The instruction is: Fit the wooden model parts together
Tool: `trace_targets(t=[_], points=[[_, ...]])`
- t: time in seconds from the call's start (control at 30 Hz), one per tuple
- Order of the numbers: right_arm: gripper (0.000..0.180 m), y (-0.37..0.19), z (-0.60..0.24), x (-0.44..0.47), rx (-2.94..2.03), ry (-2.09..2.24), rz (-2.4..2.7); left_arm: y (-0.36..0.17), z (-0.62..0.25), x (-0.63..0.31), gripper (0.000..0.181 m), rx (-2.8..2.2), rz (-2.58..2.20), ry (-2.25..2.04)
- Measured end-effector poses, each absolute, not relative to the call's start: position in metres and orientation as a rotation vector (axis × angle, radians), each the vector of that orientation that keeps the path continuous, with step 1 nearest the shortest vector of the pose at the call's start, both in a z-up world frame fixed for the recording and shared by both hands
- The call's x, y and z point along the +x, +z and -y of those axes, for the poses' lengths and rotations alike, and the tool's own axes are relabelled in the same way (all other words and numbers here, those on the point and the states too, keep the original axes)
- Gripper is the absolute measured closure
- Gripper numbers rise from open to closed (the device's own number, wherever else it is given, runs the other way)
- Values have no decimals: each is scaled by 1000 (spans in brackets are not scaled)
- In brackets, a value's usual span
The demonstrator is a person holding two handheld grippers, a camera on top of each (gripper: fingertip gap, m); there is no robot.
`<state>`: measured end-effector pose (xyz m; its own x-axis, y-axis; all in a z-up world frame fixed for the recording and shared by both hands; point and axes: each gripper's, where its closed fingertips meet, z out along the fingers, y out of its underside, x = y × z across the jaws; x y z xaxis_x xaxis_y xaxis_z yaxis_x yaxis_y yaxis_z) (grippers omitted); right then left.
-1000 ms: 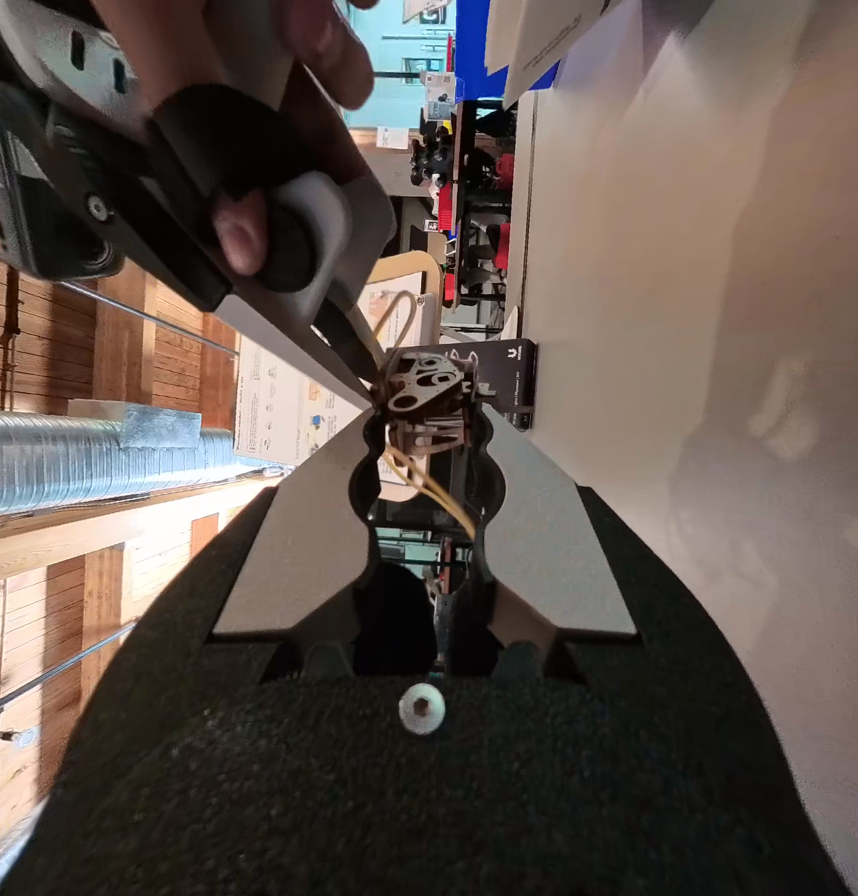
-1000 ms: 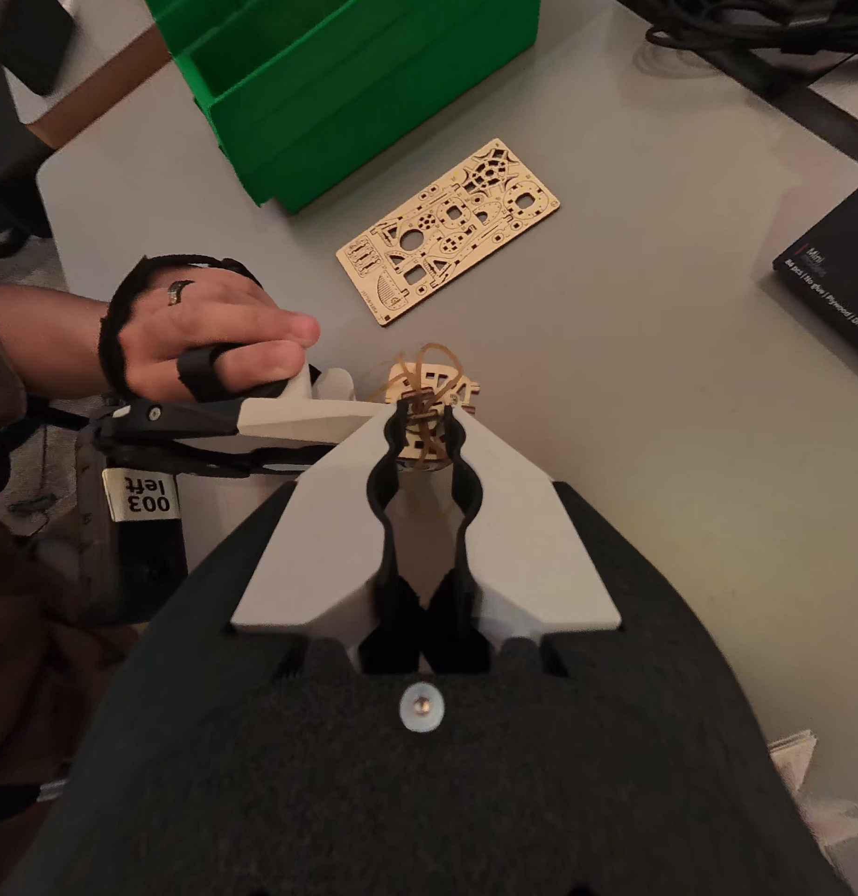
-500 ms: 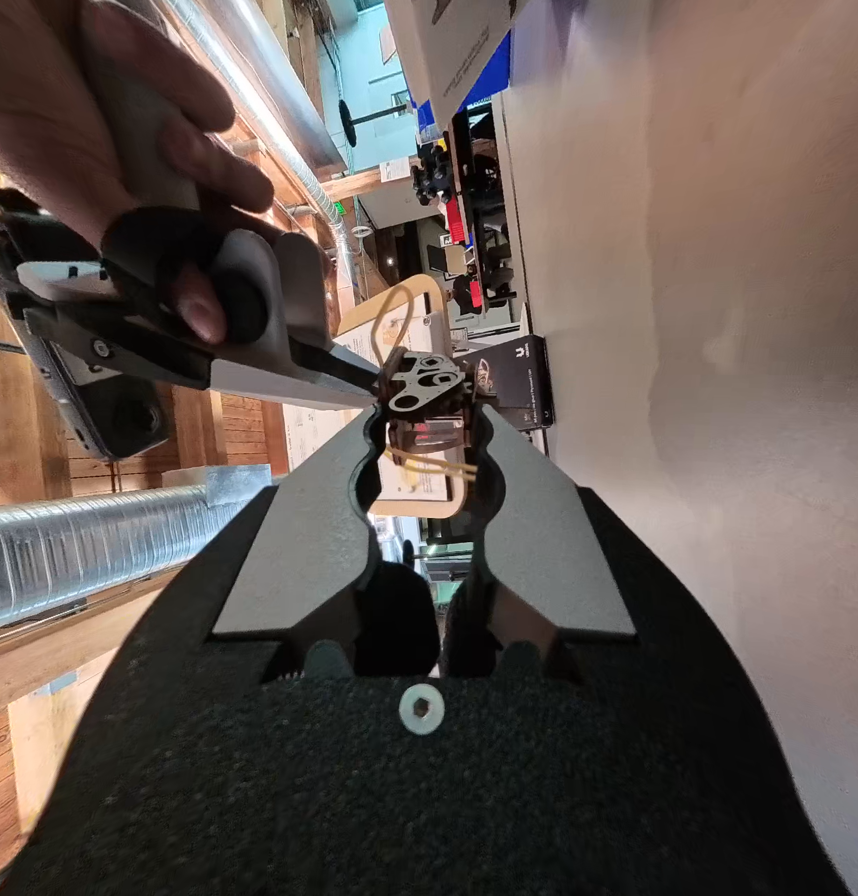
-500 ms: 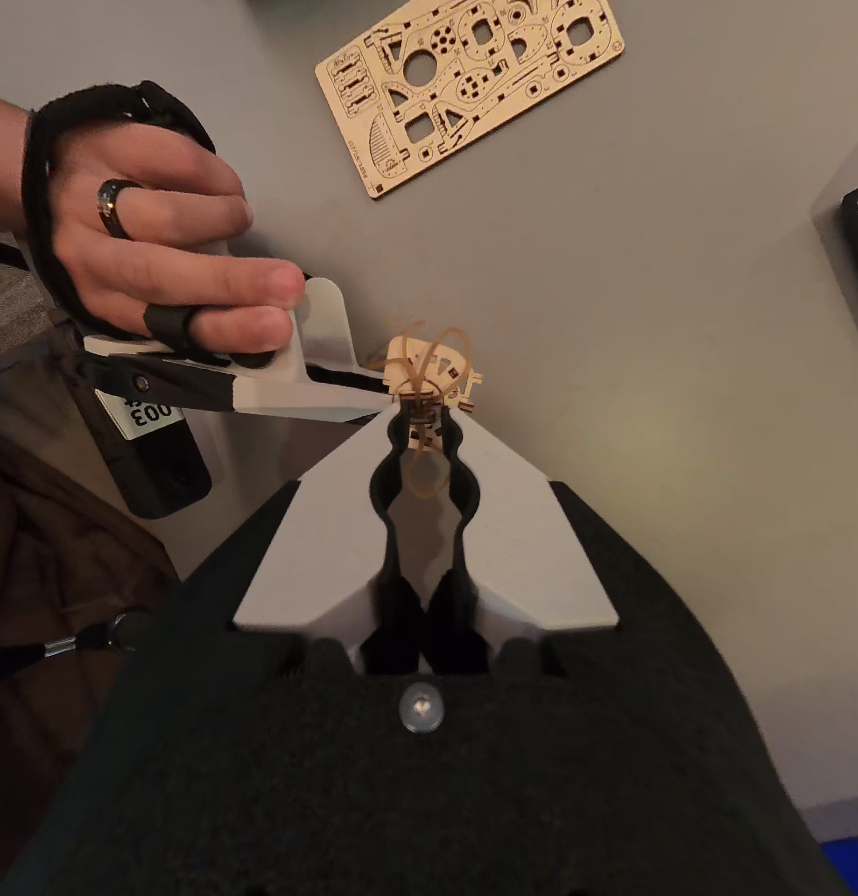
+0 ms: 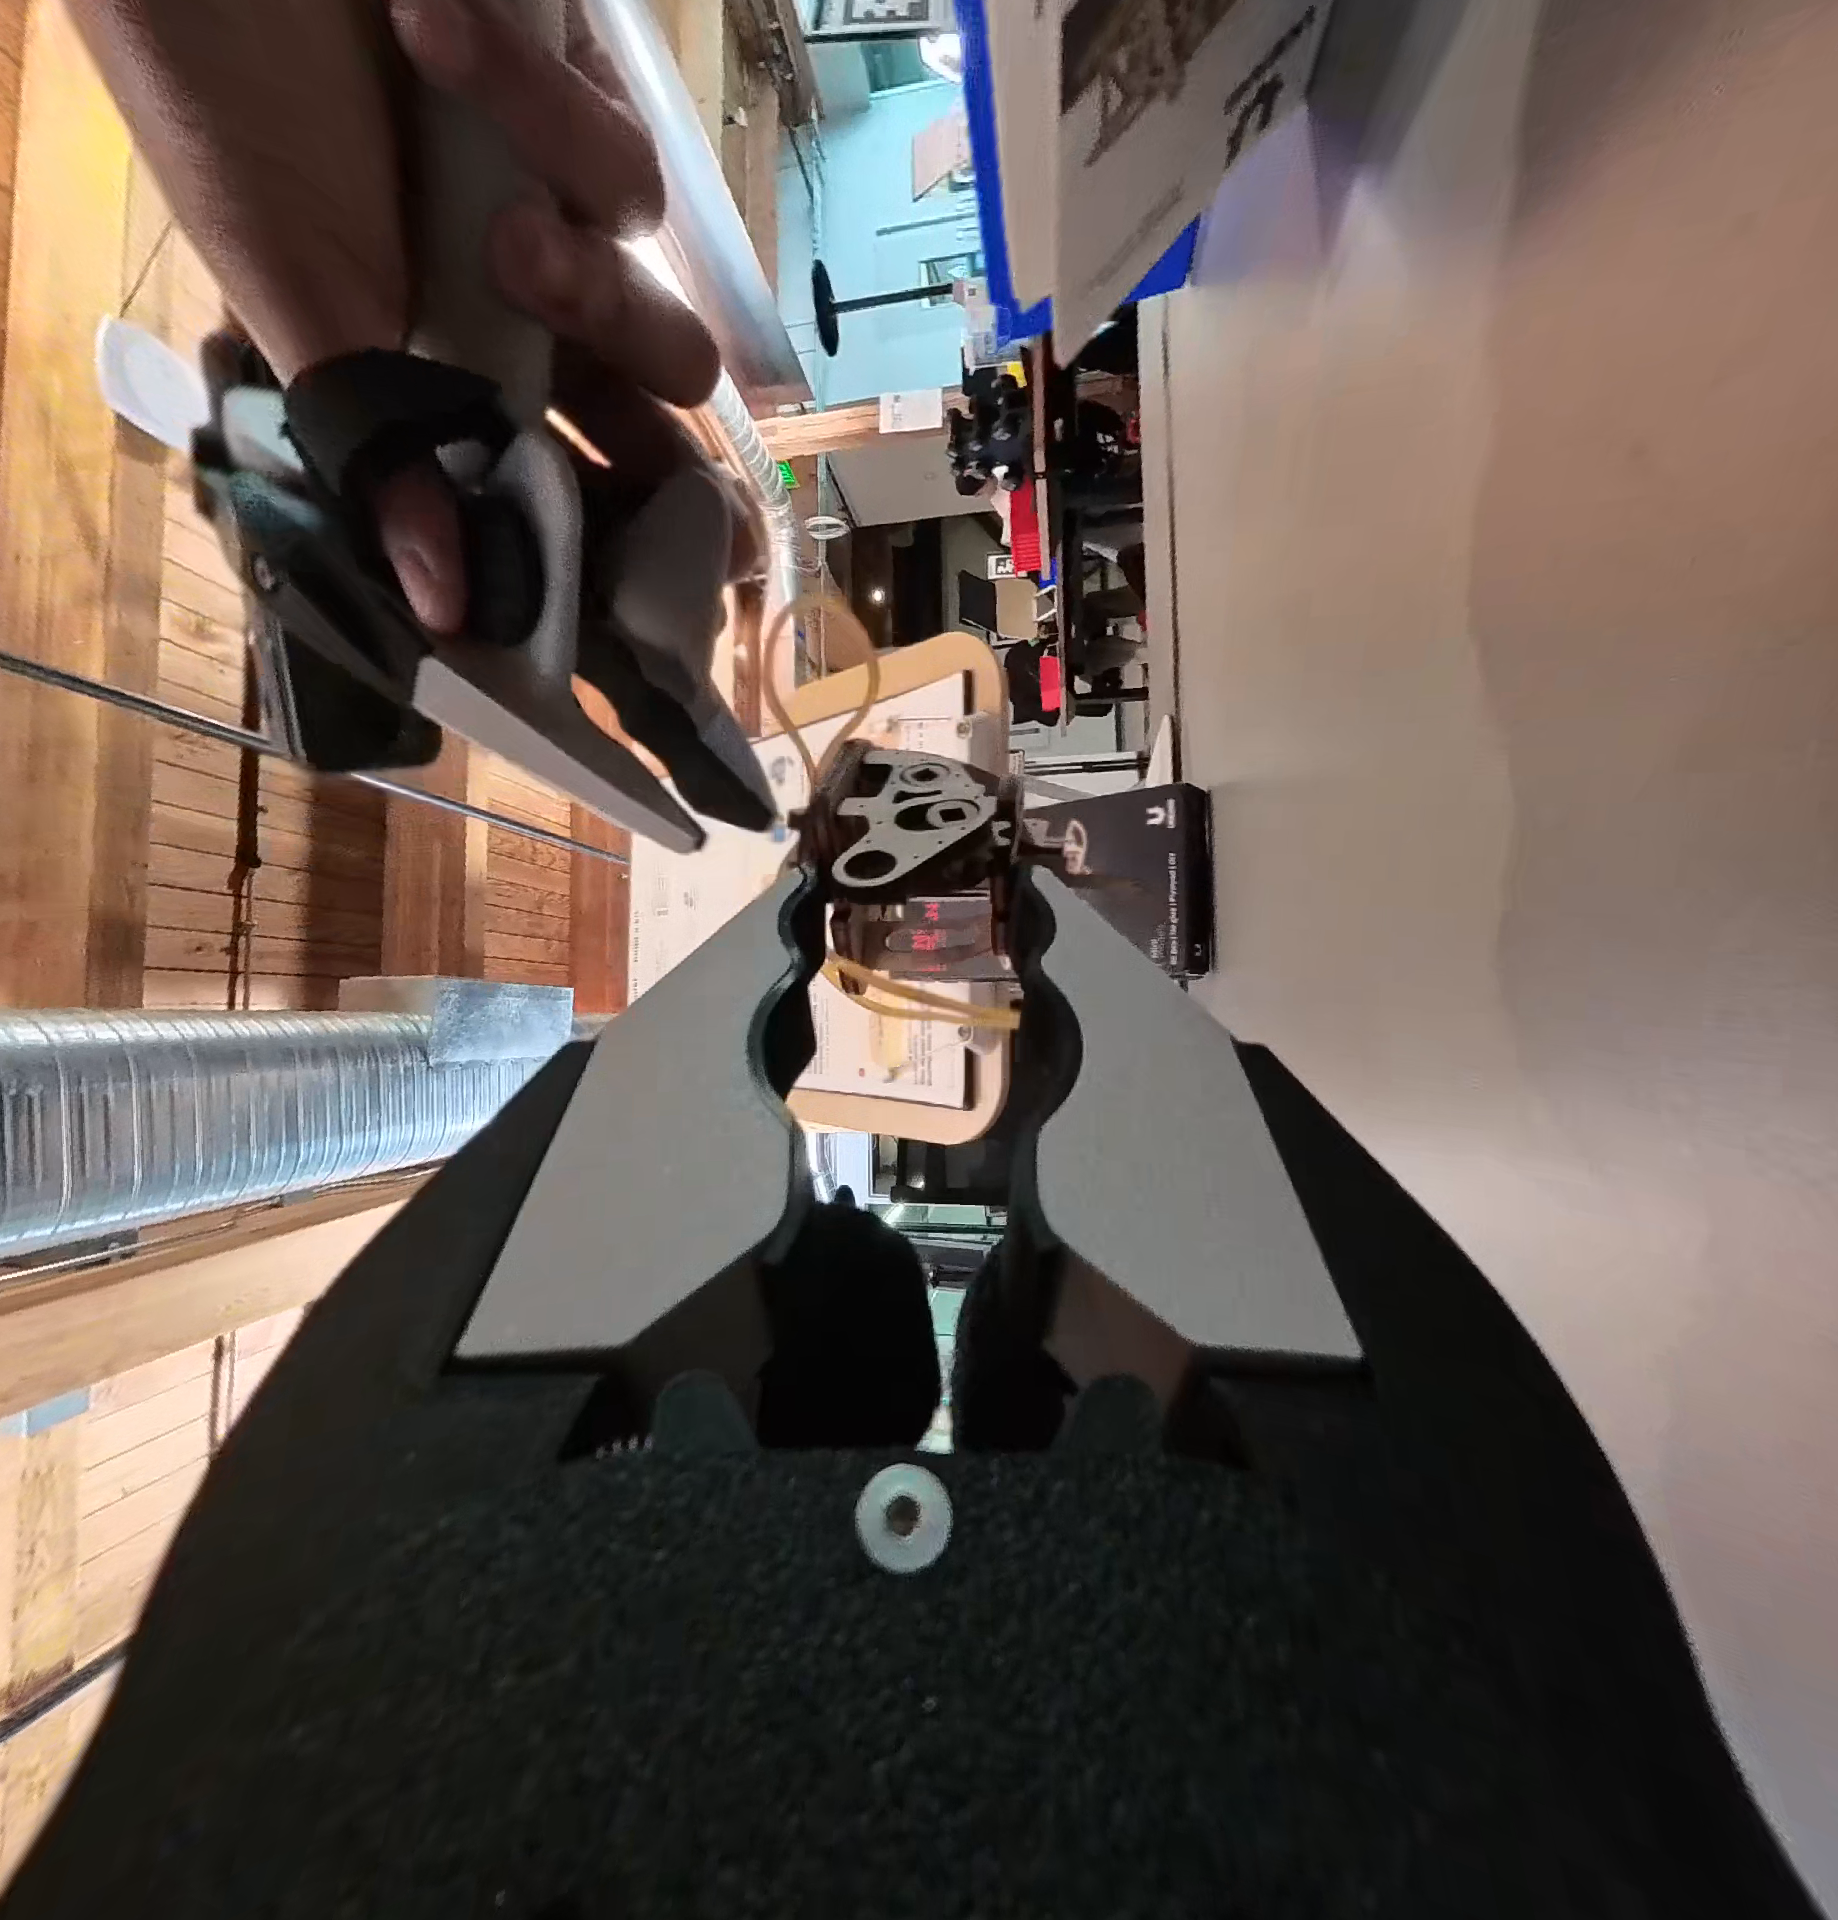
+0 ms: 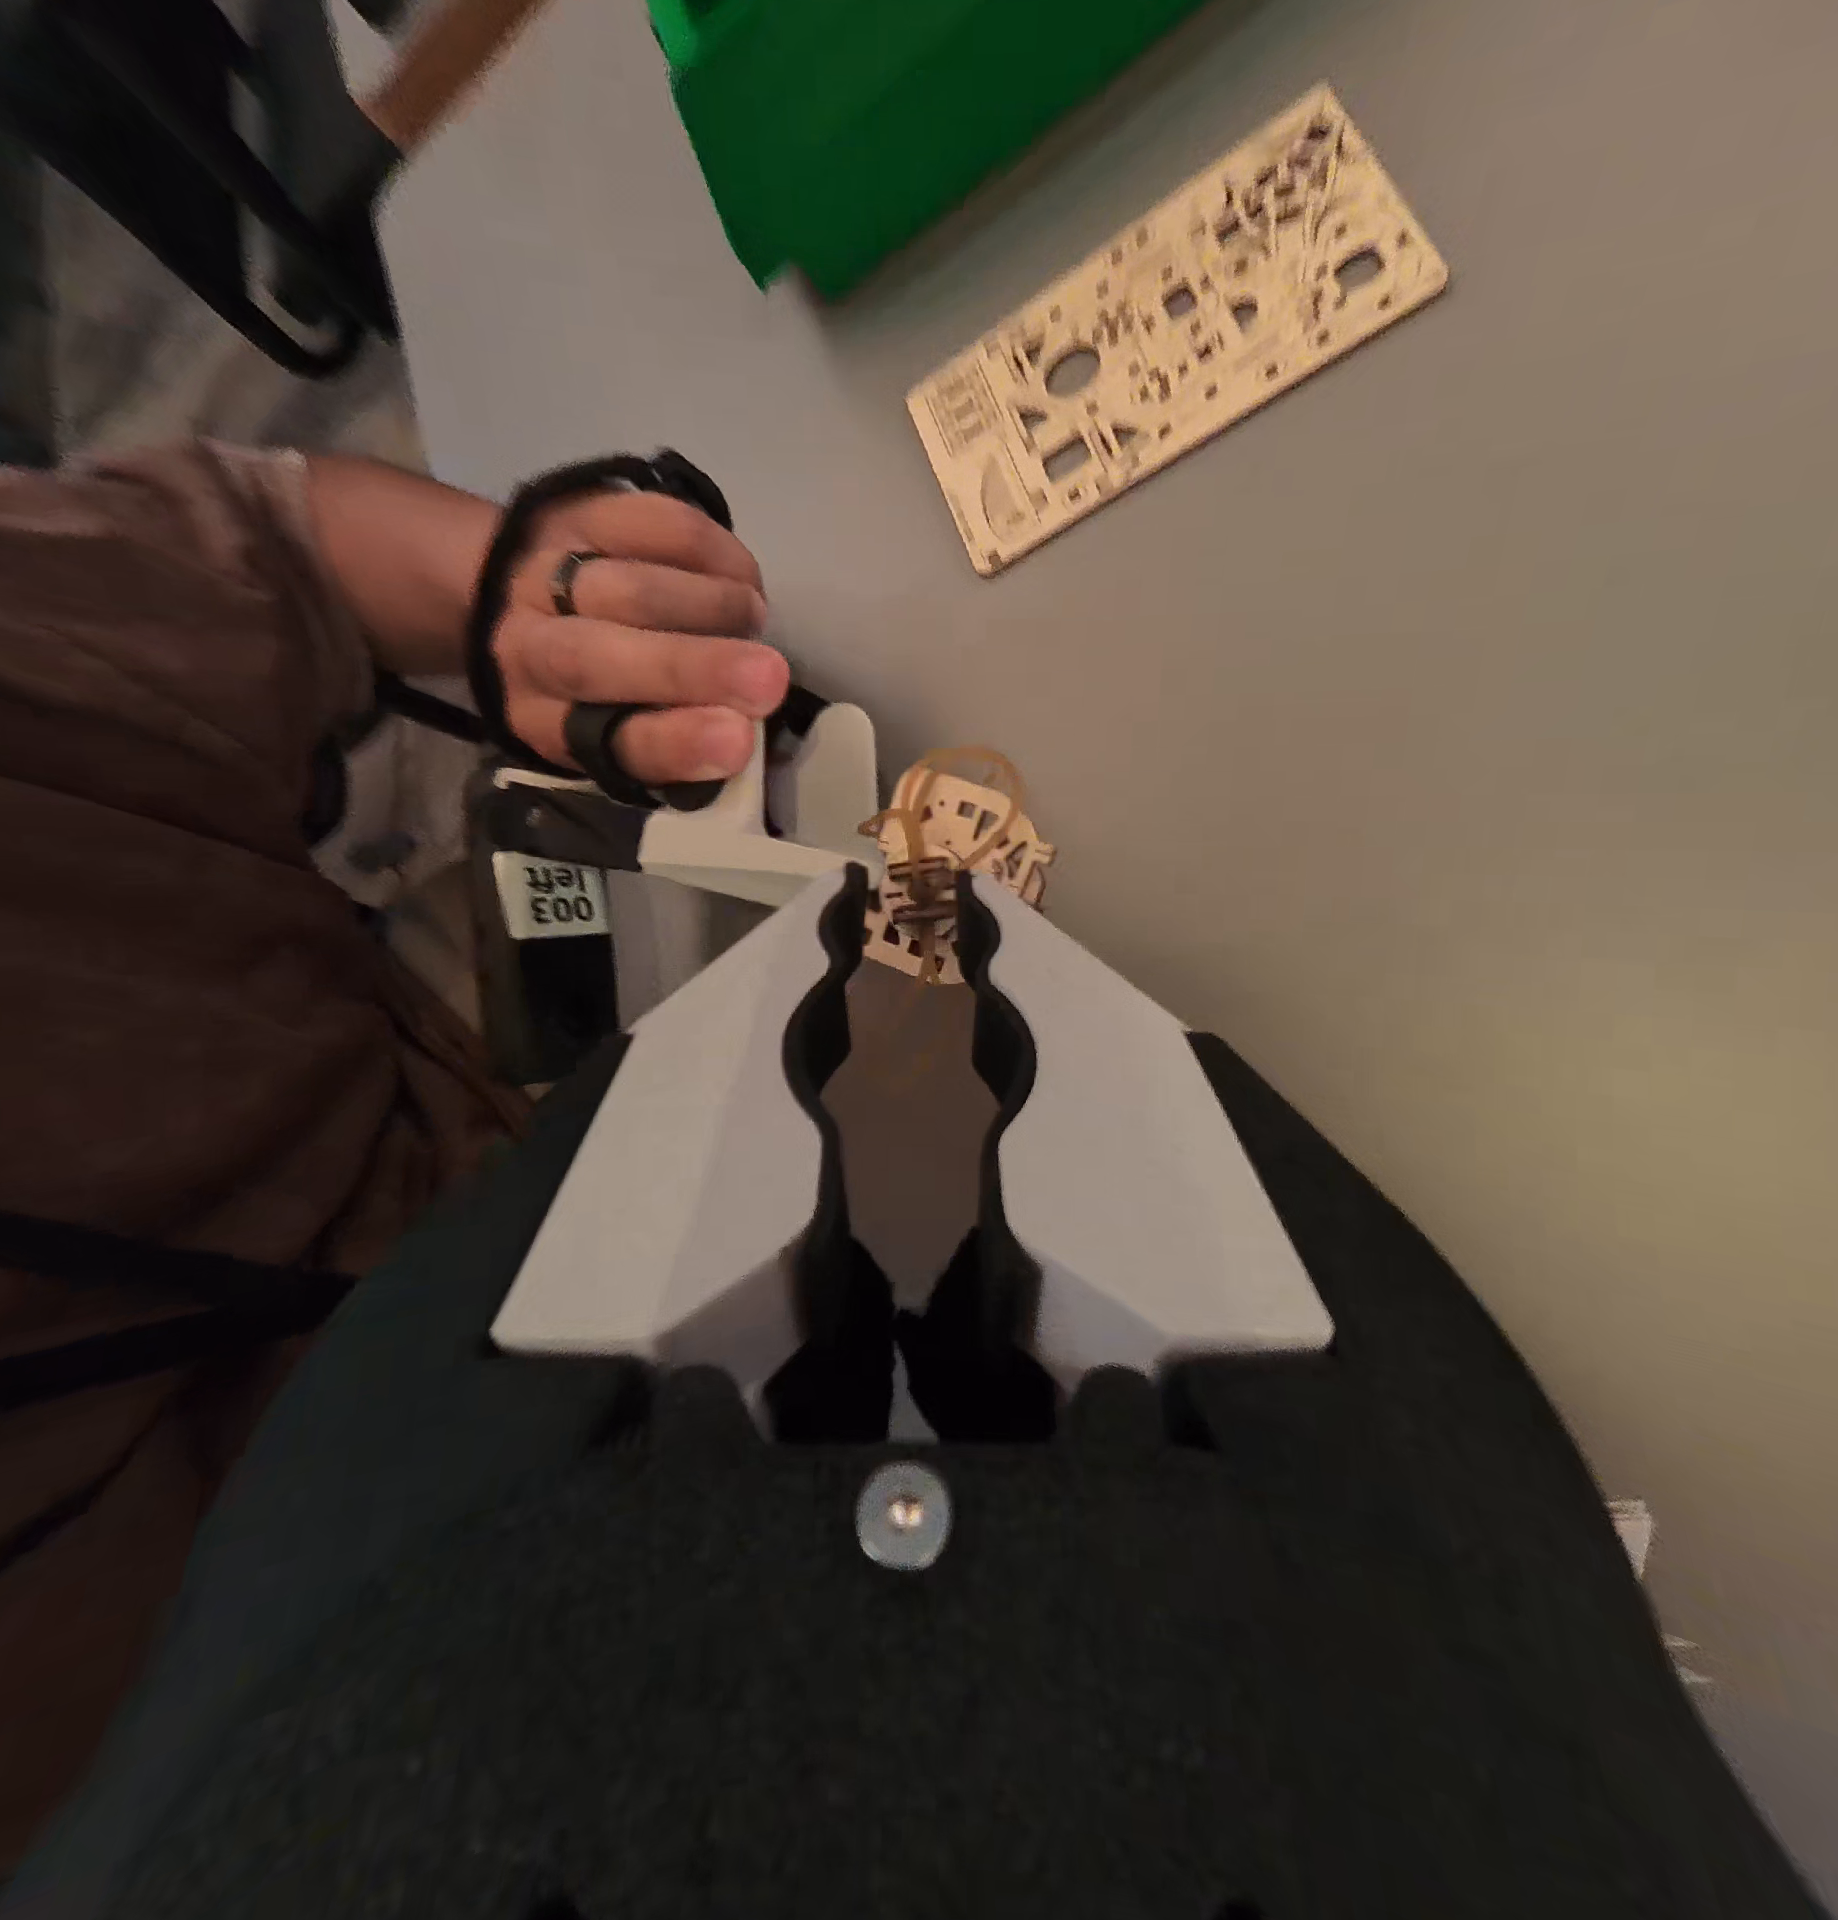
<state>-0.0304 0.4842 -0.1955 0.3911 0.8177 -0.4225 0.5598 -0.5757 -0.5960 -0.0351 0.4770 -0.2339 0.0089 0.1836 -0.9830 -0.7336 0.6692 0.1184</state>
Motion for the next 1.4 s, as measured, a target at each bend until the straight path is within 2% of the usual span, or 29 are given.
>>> trace_targets(t=[0.13, 0.27, 0.47, 0.53, 0.7, 0.87, 1.03, 1.17, 1.4], points=[[158, -174, -497, -21, -2150, 1129, 1063, -224, -471, -35, 148, -485, -1345, 735], [128, -196, -480, -19, -2194, 1573, 966, -218, -460, -33, 148, -469, -1317, 666], [105, -222, -446, -21, -2357, 2080, 907, -223, -447, -26, 148, -431, -1336, 630], [106, -226, -442, -24, -2375, 2112, 904, -223, -447, -25, 148, -436, -1338, 618], [124, -228, -438, -32, -2387, 2177, 862, -223, -444, -24, 148, -427, -1341, 617], [124, -229, -436, -32, -2388, 2206, 843, -225, -443, -24, 148, -418, -1348, 613], [112, -221, -439, -33, -2375, 2238, 804, -222, -445, -25, 147, -421, -1340, 617], [111, -218, -443, -32, -2367, 2264, 779, -220, -442, -25, 148, -415, -1335, 612], [126, -226, -441, -35, -2406, 2268, 794, -223, -440, -24, 147, -408, -1348, 609]])
